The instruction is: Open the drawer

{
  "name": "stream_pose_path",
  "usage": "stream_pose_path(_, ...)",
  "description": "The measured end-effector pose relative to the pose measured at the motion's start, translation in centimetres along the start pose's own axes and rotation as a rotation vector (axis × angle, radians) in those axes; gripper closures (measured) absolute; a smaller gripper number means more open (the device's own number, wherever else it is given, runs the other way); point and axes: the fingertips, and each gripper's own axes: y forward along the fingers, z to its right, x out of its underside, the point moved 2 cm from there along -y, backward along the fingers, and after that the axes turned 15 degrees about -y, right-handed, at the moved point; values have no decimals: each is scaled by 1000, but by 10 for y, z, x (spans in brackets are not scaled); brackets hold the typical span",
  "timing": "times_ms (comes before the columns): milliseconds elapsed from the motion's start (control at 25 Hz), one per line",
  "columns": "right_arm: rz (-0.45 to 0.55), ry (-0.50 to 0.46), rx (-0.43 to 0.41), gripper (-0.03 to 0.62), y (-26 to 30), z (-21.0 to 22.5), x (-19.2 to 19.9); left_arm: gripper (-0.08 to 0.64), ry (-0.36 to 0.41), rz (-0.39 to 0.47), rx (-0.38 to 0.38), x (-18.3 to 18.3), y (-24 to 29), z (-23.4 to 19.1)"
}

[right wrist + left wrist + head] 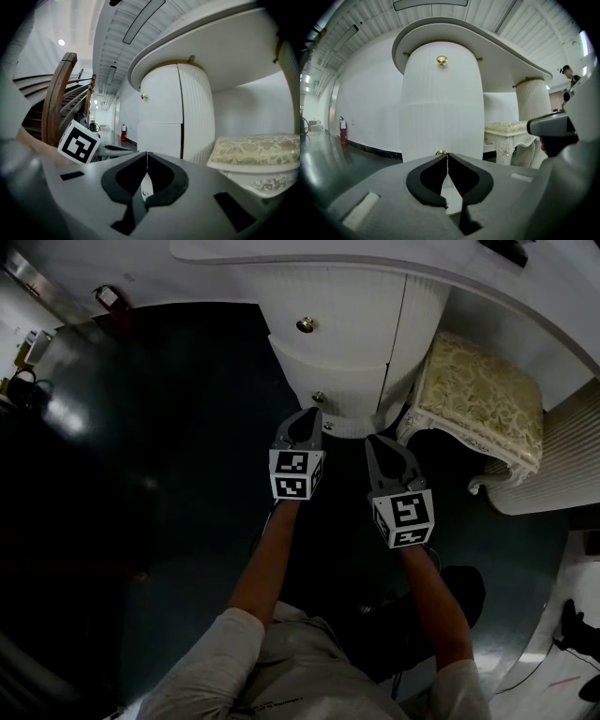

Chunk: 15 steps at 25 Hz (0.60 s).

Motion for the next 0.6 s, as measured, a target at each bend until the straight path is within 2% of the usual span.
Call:
stream_pose_path(120, -6, 104, 25, 576, -15, 16, 10, 549, -9, 12, -24, 1, 3, -5)
stream_pose_path(200, 2, 141, 57, 577, -23, 29, 8, 549, -22, 20, -32, 3, 9, -8)
stream_pose_path(240, 6, 145, 68, 576, -27, 34, 7, 542, -26, 23, -33, 3, 12, -8)
stream_pose_path(360, -12, 112, 81, 575, -40, 38, 12, 423, -19, 42, -29, 3, 21, -7)
stream_pose_path(600, -62, 160, 126, 577, -53, 53, 36, 400, -1, 37, -5, 0, 40, -10)
